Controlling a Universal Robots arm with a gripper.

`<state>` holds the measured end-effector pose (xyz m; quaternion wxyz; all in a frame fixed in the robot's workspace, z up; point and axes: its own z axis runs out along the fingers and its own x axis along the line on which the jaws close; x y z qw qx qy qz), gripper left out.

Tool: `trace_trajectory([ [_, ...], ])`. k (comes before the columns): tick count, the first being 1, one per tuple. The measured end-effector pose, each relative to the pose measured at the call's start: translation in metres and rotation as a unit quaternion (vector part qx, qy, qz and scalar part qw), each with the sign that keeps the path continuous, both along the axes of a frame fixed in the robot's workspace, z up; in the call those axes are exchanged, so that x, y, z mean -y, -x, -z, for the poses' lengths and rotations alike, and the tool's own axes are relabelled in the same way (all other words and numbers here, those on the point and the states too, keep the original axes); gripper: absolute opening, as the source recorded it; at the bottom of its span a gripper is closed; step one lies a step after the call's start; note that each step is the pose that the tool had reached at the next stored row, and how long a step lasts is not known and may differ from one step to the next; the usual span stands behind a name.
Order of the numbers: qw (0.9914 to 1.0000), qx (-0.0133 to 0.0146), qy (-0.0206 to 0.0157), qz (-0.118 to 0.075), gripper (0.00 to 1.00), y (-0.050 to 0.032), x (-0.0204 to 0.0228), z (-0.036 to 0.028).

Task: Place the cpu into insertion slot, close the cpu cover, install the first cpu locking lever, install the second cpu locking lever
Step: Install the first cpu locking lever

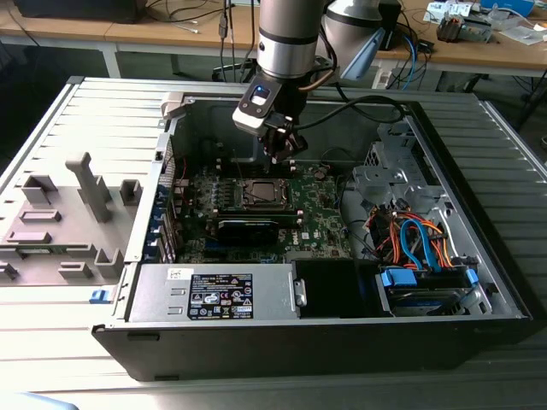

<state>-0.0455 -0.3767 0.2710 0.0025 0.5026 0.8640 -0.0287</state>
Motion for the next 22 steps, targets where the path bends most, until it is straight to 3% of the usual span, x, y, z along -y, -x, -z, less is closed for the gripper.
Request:
trace_trajectory([
  [22,0.99986,0.0,0.0055,-0.016,0.11,0.0,0.0,0.0],
])
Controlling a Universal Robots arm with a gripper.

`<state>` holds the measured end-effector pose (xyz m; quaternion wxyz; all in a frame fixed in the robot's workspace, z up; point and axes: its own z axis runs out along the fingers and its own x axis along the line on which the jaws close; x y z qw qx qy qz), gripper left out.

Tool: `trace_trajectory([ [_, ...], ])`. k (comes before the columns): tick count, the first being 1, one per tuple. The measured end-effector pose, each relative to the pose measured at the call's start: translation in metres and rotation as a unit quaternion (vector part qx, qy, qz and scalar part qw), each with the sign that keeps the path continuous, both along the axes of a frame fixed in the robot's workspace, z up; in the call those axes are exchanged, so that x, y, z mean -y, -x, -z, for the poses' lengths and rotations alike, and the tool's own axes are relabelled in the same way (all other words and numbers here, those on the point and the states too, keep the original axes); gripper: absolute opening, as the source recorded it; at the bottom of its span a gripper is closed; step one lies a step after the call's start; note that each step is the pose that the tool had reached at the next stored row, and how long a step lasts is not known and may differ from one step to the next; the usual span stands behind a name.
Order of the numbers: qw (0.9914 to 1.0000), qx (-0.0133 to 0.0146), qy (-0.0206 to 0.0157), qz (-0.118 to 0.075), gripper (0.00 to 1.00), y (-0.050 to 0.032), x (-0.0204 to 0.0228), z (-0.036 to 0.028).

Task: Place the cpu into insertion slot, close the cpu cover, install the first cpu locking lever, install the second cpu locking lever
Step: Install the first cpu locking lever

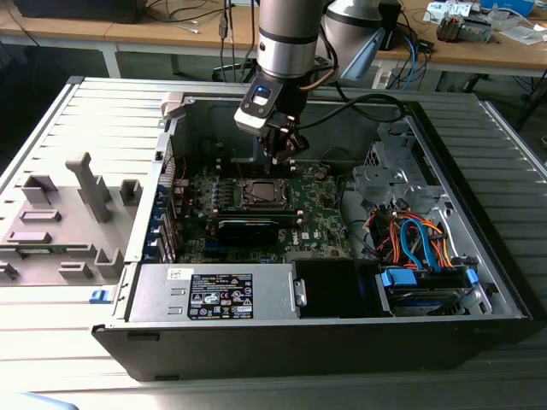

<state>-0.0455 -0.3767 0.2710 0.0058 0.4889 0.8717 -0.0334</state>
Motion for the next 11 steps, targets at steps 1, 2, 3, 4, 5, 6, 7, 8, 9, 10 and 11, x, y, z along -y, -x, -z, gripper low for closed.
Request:
trace_trajectory([
  [1,1.0,0.0,0.0003,-0.001,0.11,0.0,0.0,0.0],
  [2,1.0,0.0,0.0005,-0.002,0.11,0.0,0.0,0.0],
  [3,1.0,0.0,0.0006,-0.002,0.11,0.0,0.0,0.0],
  [4,1.0,0.0,0.0008,-0.003,0.11,0.0,0.0,0.0],
  [5,0.99999,0.0,0.001,-0.003,0.11,0.0,0.0,0.0],
  [6,0.99999,0.0,0.0011,-0.004,0.11,0.0,0.0,0.0],
  [7,0.99999,0.0,0.0013,-0.005,0.11,0.0,0.0,0.0],
  [8,0.99998,0.0,0.0015,-0.005,0.11,0.0,0.0,0.0],
  [9,0.99998,0.0,0.0017,-0.006,0.11,0.0,0.0,0.0],
  [10,0.99998,0.0,0.0019,-0.006,0.11,0.0,0.0,0.0],
  [11,0.99997,0.0,0.002,-0.007,0.11,0.0,0.0,0.0],
])
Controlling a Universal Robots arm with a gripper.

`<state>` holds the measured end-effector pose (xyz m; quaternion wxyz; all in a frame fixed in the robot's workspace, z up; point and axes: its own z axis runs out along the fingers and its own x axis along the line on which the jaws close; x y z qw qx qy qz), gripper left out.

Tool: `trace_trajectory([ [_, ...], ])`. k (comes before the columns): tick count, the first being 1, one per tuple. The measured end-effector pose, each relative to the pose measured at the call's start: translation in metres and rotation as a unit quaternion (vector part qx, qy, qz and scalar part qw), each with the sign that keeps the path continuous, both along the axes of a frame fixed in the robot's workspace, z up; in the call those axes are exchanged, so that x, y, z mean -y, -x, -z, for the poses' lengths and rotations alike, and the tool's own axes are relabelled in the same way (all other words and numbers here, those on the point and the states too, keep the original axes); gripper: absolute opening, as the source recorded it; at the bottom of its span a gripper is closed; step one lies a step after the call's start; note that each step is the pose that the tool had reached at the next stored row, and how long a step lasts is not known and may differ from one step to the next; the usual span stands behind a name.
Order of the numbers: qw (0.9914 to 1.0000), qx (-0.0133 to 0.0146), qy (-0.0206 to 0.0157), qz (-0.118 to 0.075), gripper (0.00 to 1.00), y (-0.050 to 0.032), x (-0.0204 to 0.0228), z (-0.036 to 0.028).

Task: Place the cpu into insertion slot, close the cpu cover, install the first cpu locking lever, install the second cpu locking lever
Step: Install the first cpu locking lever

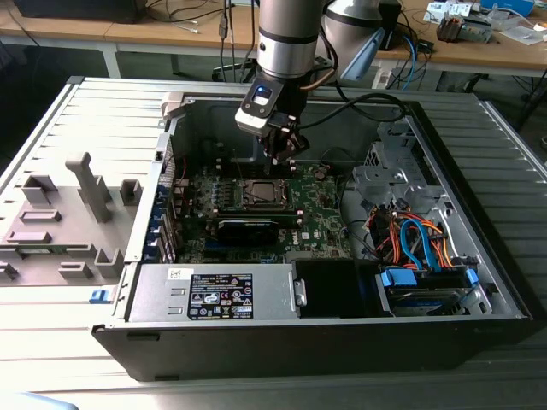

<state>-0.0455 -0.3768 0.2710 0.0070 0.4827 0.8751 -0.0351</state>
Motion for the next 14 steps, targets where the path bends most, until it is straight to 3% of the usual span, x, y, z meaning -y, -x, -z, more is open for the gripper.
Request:
trace_trajectory([
  [14,0.99995,0.0,0.0021,-0.01,0.11,0.0,0.0,0.0],
])
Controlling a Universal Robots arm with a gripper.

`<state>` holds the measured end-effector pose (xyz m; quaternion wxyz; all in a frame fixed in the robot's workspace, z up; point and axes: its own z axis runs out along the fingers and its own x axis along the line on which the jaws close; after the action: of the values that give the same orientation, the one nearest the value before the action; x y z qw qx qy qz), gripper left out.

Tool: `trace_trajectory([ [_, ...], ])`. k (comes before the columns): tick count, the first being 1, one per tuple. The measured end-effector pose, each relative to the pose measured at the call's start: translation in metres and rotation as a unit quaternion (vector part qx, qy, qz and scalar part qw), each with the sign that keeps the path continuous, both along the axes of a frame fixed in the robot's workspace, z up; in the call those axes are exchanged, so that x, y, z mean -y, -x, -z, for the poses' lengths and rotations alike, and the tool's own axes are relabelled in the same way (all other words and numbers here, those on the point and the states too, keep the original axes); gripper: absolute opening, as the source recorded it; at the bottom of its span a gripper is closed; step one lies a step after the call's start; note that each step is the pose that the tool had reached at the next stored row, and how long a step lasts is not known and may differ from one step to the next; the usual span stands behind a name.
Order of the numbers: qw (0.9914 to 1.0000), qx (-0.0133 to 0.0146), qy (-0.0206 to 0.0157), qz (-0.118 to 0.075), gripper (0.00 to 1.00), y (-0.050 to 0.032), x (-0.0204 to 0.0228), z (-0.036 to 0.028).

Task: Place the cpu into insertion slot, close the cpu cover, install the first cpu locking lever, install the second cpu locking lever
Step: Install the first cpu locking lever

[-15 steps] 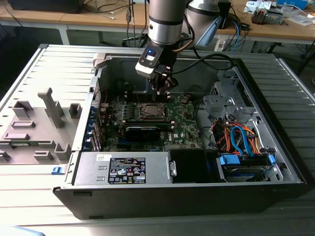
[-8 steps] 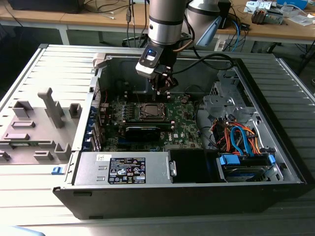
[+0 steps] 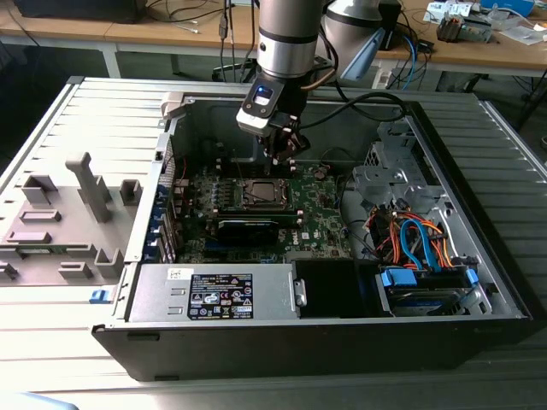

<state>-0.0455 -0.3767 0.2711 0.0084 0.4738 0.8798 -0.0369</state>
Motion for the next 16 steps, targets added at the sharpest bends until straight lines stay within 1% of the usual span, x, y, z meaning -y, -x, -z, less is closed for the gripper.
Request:
trace_trajectory([
  [16,0.99992,0.0,0.001,-0.013,0.11,0.0,0.0,0.0],
])
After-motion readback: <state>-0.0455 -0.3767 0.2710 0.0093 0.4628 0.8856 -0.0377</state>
